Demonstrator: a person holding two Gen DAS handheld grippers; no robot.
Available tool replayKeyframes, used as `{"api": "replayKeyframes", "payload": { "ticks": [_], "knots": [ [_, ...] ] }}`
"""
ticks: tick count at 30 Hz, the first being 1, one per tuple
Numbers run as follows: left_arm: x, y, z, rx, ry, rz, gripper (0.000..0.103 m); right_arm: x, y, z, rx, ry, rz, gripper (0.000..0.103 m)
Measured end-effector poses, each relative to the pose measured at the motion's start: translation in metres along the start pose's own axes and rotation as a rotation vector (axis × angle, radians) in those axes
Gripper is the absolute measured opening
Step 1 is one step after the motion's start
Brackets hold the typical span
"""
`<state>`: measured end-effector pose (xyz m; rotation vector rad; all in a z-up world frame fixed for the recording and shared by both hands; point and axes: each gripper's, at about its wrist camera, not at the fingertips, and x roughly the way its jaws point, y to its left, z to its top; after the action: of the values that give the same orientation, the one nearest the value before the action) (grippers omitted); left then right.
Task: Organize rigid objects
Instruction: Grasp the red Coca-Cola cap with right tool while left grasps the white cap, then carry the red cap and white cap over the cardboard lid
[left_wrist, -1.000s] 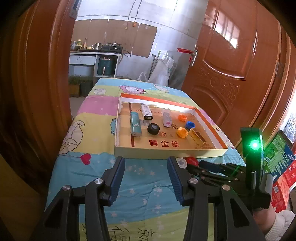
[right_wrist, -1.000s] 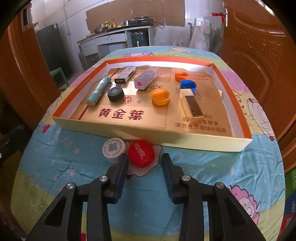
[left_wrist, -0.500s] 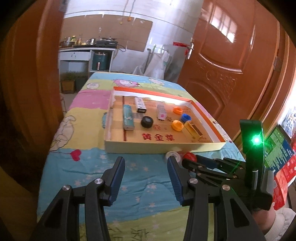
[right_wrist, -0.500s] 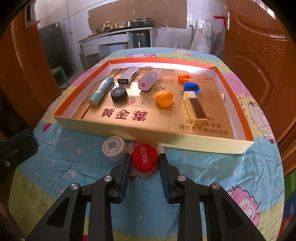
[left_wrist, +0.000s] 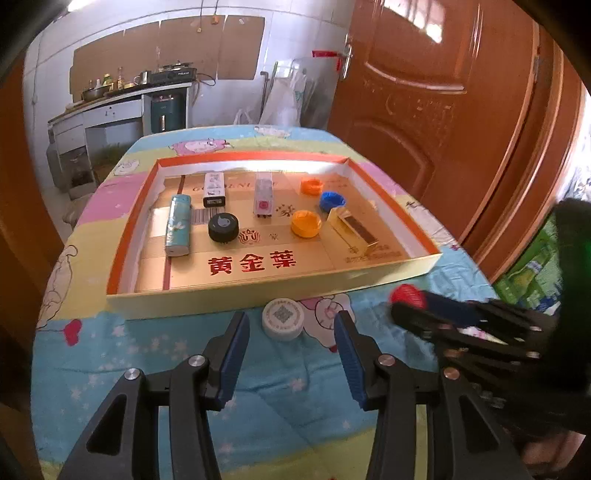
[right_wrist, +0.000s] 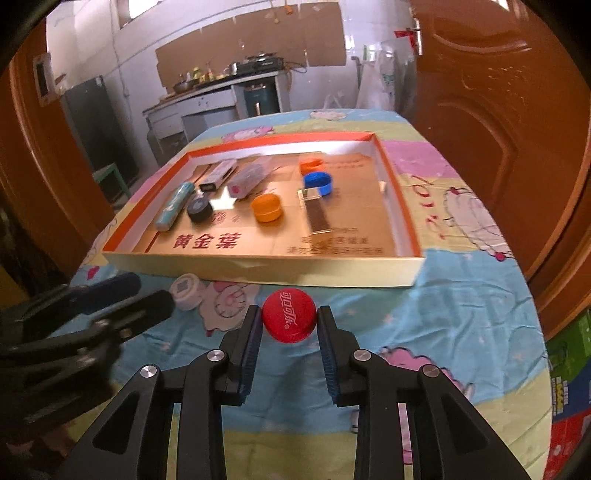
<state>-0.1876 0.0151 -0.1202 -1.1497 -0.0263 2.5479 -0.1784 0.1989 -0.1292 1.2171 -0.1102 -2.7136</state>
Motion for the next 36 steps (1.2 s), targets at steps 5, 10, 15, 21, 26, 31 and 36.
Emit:
{"api": "replayKeyframes", "payload": {
  "ticks": [5, 10, 15, 21, 26, 31, 36],
  "knots": [
    [0.018, 0.000, 0.001, 0.000, 0.035, 0.044, 0.048, -0.008, -0.016, -0.001, 0.027, -0.020, 0.006, 0.031],
    [0.030, 0.000, 0.003, 0.006, 0.051, 0.073, 0.047, -0.009, -0.024, -0.001, 0.040, -0.029, 0.031, 0.031],
    [0.036, -0.003, 0.002, 0.018, 0.063, 0.109, 0.031, -0.006, -0.029, -0.001, 0.048, -0.024, 0.044, 0.031],
    [0.035, -0.004, 0.003, 0.019, 0.066, 0.111, 0.031, -0.006, -0.031, -0.003, 0.059, -0.018, 0.052, 0.031],
    [0.022, -0.004, 0.006, 0.013, 0.035, 0.096, 0.031, -0.010, -0.028, -0.001, 0.050, -0.023, 0.051, 0.031],
    [0.004, -0.001, 0.013, 0.001, 0.000, 0.083, 0.031, -0.019, -0.019, 0.004, 0.027, -0.039, 0.053, 0.031],
    [-0.014, 0.002, 0.023, -0.007, -0.040, 0.075, 0.031, -0.027, -0.011, 0.013, 0.001, -0.061, 0.051, 0.031]
  ]
}}
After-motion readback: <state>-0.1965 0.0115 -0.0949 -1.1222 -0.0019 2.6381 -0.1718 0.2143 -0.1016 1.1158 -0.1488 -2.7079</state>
